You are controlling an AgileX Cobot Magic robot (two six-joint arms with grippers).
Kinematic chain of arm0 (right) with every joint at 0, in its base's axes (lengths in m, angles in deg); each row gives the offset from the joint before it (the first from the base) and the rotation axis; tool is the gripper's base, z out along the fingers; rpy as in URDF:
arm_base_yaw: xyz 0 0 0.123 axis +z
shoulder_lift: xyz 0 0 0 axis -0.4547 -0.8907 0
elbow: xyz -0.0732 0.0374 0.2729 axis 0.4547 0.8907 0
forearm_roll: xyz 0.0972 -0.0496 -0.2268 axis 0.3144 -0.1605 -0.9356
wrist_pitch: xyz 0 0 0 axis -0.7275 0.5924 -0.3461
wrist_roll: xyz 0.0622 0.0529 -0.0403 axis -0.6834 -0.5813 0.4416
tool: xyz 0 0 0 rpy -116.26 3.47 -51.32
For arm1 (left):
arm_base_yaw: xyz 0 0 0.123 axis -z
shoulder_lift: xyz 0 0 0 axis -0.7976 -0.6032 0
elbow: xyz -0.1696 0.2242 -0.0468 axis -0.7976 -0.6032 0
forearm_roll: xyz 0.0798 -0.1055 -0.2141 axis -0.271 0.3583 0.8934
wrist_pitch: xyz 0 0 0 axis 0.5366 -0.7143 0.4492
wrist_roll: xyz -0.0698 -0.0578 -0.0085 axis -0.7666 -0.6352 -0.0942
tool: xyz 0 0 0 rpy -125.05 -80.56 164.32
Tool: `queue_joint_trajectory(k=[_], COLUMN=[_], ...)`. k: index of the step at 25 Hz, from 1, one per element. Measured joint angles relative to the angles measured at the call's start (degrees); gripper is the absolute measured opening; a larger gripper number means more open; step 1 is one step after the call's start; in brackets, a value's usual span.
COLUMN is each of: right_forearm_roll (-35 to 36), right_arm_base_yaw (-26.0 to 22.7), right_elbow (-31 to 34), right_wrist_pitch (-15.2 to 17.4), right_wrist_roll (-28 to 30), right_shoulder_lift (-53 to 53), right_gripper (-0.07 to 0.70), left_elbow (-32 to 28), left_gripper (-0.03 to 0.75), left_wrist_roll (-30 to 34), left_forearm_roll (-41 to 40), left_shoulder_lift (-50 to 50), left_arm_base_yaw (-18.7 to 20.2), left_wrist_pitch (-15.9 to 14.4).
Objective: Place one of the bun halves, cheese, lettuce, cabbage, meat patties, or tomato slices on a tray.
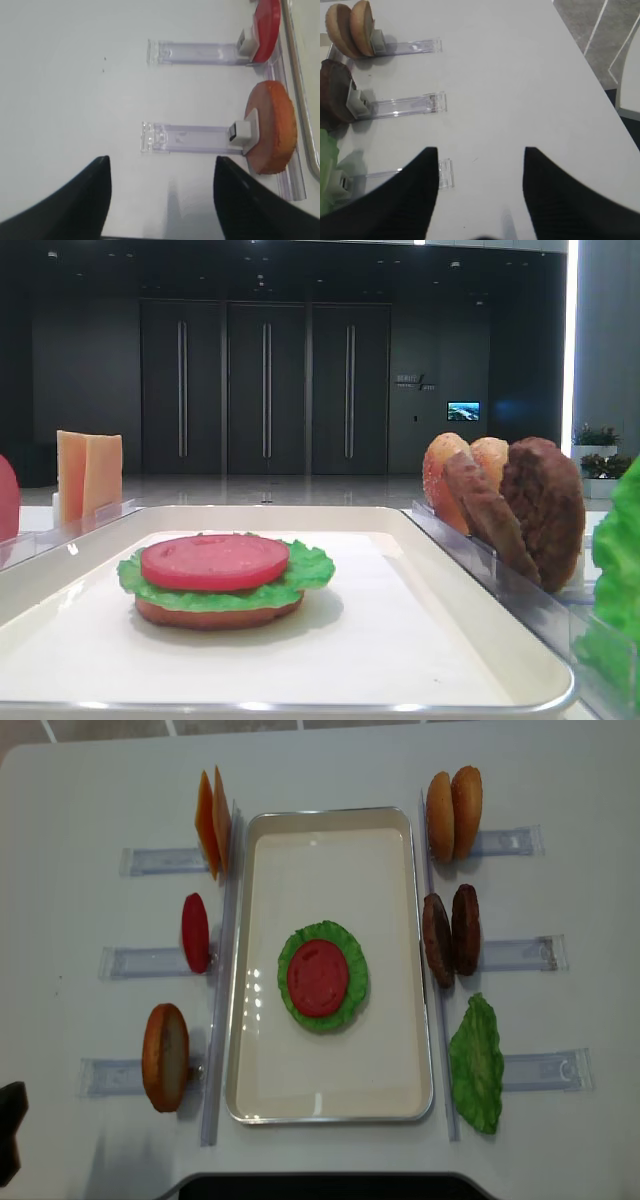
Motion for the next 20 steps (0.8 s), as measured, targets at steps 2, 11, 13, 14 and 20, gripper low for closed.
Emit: queue_joint_trajectory(k=[2, 11, 13, 14, 20], right_forearm_roll=[0.0, 0.0, 0.0, 0.0, 0.0], right_arm_base_yaw=[0.0, 0.0, 0.0, 0.0, 0.0], right_elbow=[0.0, 0.0, 0.0, 0.0, 0.0], right_wrist_pitch=[0.0, 0.0, 0.0, 0.0, 0.0], right_wrist_roll=[0.0, 0.0, 0.0, 0.0, 0.0], right_shoulder_lift=[0.0, 0.0, 0.0, 0.0, 0.0], right_gripper=[0.366, 0.366, 0.366, 0.366, 0.366], left_elbow=[-0.44, -0.58, -0.58, -0.58, -0.58], left_gripper=[0.486, 0.48, 0.468, 0.46, 0.438], left_wrist_roll=[1.25, 7.81, 7.81, 7.81, 8.18], left_forearm_roll=[0.16, 7.06, 7.12, 7.12, 7.12], left_shoulder_lift=[4.08, 11.41, 12.52, 12.6, 12.6], left_arm_base_yaw=[0.0, 0.0, 0.0, 0.0, 0.0], left_wrist_pitch=[-0.32, -0.44, -0.5, -0.5, -0.5])
